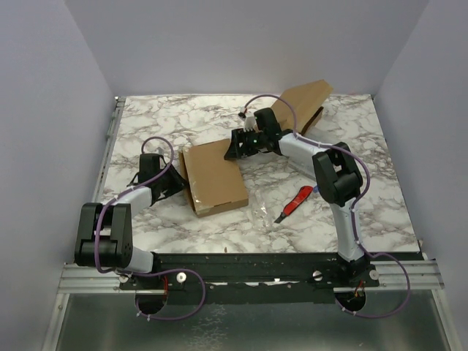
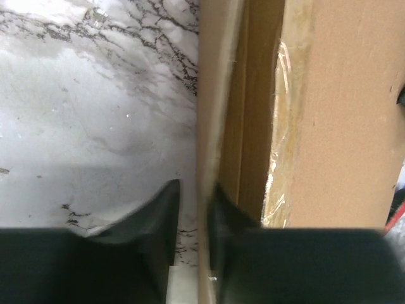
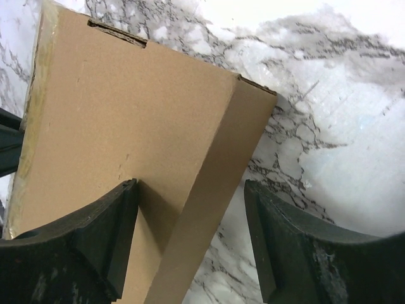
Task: Unpack the express box
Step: Open the express box at the center of the board.
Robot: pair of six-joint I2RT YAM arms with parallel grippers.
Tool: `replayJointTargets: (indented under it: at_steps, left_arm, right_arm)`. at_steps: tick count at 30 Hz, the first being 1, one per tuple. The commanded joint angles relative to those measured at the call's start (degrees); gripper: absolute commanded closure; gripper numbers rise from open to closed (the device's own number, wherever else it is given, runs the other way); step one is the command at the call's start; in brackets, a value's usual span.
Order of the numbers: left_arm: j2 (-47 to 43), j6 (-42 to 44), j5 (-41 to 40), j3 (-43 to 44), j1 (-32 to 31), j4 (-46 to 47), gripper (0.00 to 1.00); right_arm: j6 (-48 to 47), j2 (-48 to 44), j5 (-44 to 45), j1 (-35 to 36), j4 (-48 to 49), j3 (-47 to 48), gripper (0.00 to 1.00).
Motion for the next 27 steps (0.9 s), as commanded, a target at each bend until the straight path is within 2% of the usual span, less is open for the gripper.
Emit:
replayJointTargets:
  at_steps: [1,3,4,5,6,8,13,16,21,27]
  left_arm:
    - [-0.2,-0.67,1.41,-0.15,1.11,-7.77,0.56]
    - [-4.14,-2.43,1.66,0.54,1.1,-8.43,0.29]
    - [-5.97,-2.64,0.97,1.06,1.1,-9.72,0.2]
    - [-7.67,-2.51,-0.32,1.61,1.1,-11.71,0.17]
    - [-9.19,-2.31,-1.33,2.06,1.1,-13.91,0.15]
    - [-12.1,-2.47,-1.57,1.87,1.1,-16.5,0.15]
    - [-18.02,-5.55,3.05,-1.7,-0.01,-18.15,0.17]
    - [-21.23,-8.1,1.25,-2.35,-3.8,-19.79,0.19]
    - [-22.44,-10.99,-4.33,-4.78,-10.93,-19.47,0.27]
    - [-23.39,-12.51,-6.13,-6.79,-12.18,-19.34,0.42]
  right_arm:
    - [-1.99,0.96,10.57,-2.14,-13.95,-1.0,0.28]
    - [-0.15,-0.38,9.23,-1.63,-14.88,0.2,0.24]
    - [0.59,-0.96,8.87,-1.32,-15.55,0.96,0.22]
    - [1.44,-1.53,9.45,-1.17,-16.5,1.71,0.2]
    - [2.03,-2.13,9.88,-1.06,-17.51,2.42,0.13]
    - [2.69,-3.69,10.59,-0.96,-18.75,2.93,0.01]
    - [3.42,-7.4,10.46,-0.7,-20.57,2.57,0.0]
    - [3.3,-9.41,11.89,0.53,-20.64,-0.5,0.01]
    - [3.79,-13.88,14.21,2.42,-16.8,-8.15,0.01]
    - [3.71,-14.74,14.04,3.51,-15.06,-11.19,0.01]
